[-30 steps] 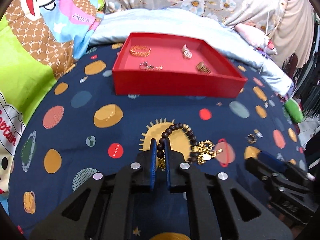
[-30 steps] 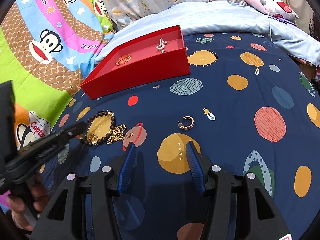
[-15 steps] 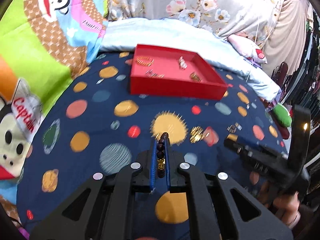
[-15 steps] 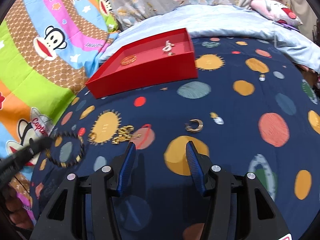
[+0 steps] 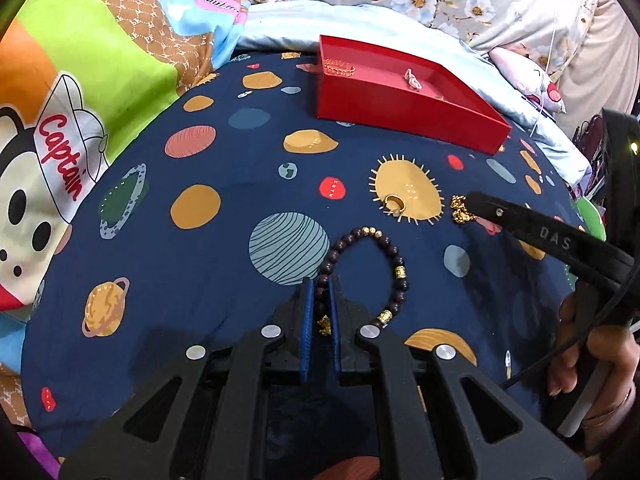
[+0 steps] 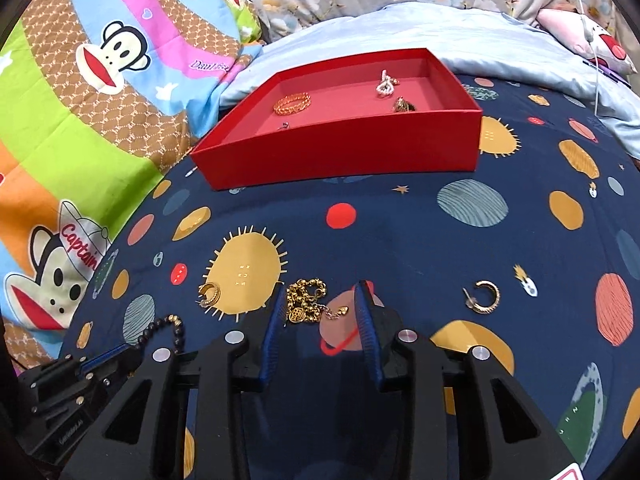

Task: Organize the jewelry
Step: 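Grasp the dark beaded bracelet with the left tool while the right tool grasps the gold chain, then carry the bracelet and chain over the red tray and open both tools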

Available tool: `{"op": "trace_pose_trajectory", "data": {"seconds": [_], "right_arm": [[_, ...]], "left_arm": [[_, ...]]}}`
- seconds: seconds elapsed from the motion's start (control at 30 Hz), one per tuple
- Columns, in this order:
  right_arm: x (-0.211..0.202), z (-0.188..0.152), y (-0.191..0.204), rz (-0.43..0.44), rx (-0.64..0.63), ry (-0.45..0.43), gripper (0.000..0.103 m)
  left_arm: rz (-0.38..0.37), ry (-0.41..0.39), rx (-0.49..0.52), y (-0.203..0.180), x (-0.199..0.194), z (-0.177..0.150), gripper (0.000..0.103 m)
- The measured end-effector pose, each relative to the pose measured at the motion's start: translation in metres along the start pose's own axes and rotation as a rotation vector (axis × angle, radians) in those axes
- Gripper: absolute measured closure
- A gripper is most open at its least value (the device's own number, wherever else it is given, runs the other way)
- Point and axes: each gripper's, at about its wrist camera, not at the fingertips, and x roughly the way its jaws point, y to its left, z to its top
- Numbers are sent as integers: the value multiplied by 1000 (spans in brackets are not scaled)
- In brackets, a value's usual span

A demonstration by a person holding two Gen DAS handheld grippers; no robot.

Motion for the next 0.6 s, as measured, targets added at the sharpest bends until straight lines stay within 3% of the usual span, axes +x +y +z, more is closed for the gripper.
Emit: {"op": "trace_pose_trajectory", "data": {"seconds": [0.27,0.37,0.43,0.6], "right_arm": [[7,3,11,-50,-51,13,73],[9,4,15,-75,-71,16,82],[9,3,16,-69,-78,18,93],[8,1,23,-72,-100,18,100]], "left_arm": [[1,-12,11,-1,3,0,96],[4,-13,12,-2,3,1,96],[4,-12,12,-2,3,1,96],[14,-8,15,-3,4,1,96]]}}
